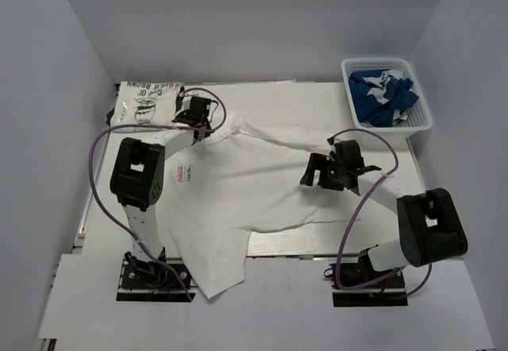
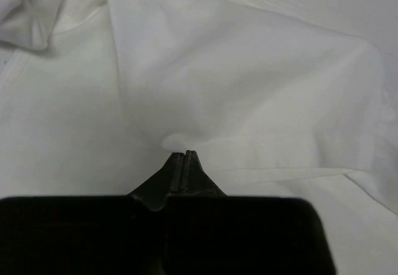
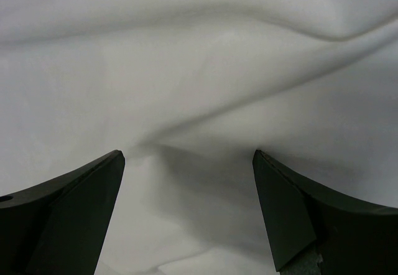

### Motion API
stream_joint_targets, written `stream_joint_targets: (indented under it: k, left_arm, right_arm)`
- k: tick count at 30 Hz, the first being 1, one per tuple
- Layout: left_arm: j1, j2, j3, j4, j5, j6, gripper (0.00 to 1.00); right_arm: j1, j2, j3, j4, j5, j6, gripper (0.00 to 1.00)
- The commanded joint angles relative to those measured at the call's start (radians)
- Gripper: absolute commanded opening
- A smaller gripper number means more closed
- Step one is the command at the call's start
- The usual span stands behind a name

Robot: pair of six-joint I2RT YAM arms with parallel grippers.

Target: Fold and stack the t-shirts

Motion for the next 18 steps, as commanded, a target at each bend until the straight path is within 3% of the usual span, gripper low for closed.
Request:
stream_joint_targets:
  k: [1, 7, 10, 11, 13, 14, 16, 17, 18]
  left_arm:
    - [0.006, -0.013, 0.045, 0.04, 0.089, 0.052, 0.0]
    - [0.018, 0.011, 0.132, 0.112, 0.109, 0.055, 0.0]
    - [0.04, 0.147, 0.336, 0.063, 0.12, 0.006, 0.0]
    - [0.04, 0.201, 0.487, 0.034, 0.111, -0.023, 0.0]
    - [0.058, 0.331, 0.677, -0.114, 0.008, -0.162, 0.0]
    - [0.058, 0.488, 0.918, -0.182, -0.013, -0.211, 0.11]
    - [0.083, 0.618, 1.137, -0.282, 0.008, -0.302, 0.24]
    - [0.103, 0.649, 1.196, -0.249, 0.026, -0.351, 0.41]
    - [0.103, 0.649, 1.153, -0.171, 0.092, -0.351, 0.99]
  right_arm:
    - [0.002, 0.084, -0.024, -0.16, 0.021, -0.024, 0.9]
    - [0.0, 0.107, -0.003, -0.169, 0.028, -0.024, 0.9]
    - [0.0, 0.112, 0.008, -0.178, 0.034, -0.03, 0.9]
    - [0.002, 0.117, 0.011, -0.181, 0.037, -0.03, 0.9]
    - [-0.003, 0.118, 0.014, -0.186, 0.049, -0.03, 0.9]
    - [0.003, 0.123, 0.023, -0.201, 0.052, -0.028, 0.9]
    - [0.005, 0.13, 0.039, -0.209, 0.069, -0.033, 0.9]
    - [0.002, 0.137, 0.046, -0.215, 0.072, -0.036, 0.9]
    - [0.003, 0.14, 0.054, -0.221, 0.074, -0.039, 0.9]
